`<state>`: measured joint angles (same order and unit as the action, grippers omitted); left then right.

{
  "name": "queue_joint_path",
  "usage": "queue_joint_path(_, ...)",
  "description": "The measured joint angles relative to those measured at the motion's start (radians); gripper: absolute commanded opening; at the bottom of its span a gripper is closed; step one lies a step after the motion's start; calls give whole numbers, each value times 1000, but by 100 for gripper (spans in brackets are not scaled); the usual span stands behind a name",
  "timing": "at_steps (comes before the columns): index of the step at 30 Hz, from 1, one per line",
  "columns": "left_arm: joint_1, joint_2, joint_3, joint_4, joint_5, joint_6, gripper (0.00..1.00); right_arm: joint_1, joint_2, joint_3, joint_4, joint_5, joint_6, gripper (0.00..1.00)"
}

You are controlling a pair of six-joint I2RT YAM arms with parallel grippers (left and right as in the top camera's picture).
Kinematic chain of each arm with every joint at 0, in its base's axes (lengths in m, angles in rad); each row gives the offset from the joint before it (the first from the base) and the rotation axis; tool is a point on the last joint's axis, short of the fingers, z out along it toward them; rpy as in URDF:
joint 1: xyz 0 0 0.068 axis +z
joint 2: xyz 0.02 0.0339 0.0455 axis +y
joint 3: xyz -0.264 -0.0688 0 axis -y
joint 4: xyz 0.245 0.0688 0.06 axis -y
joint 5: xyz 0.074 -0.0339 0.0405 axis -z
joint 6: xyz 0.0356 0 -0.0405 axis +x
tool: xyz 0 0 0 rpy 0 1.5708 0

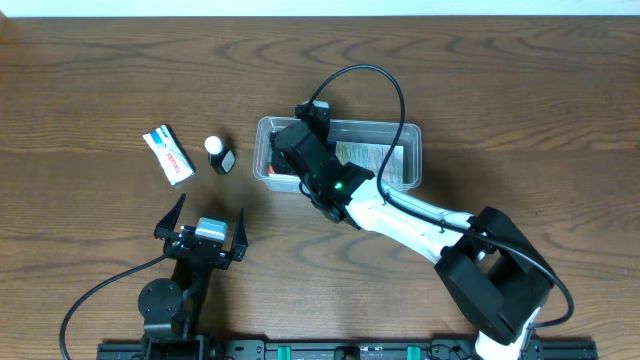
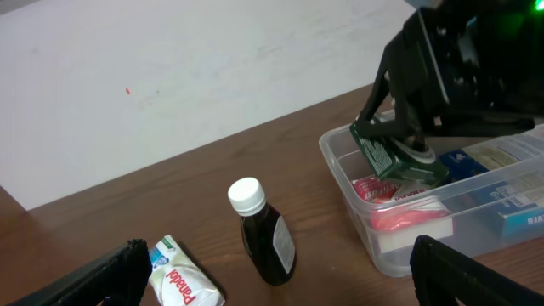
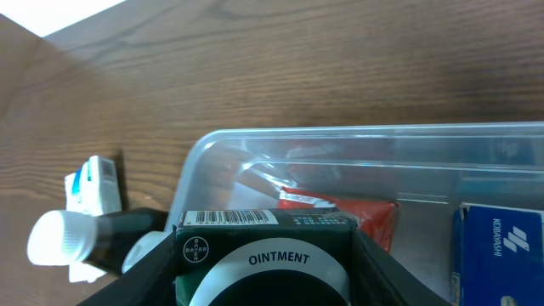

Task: Pack container
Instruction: 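Lower the green tin into the container beside the red box, release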

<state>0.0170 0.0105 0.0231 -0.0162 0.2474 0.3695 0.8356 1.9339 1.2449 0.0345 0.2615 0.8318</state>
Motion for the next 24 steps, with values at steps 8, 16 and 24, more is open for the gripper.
queue_joint_path(8,0,0,0,0,0,0,98,0,43,0,4,2,5,49)
queue_joint_path(16,0,0,0,0,0,0,98,0,43,0,18,2,7,53)
queue_joint_path(24,0,0,0,0,0,0,98,0,43,0,32,2,14,59)
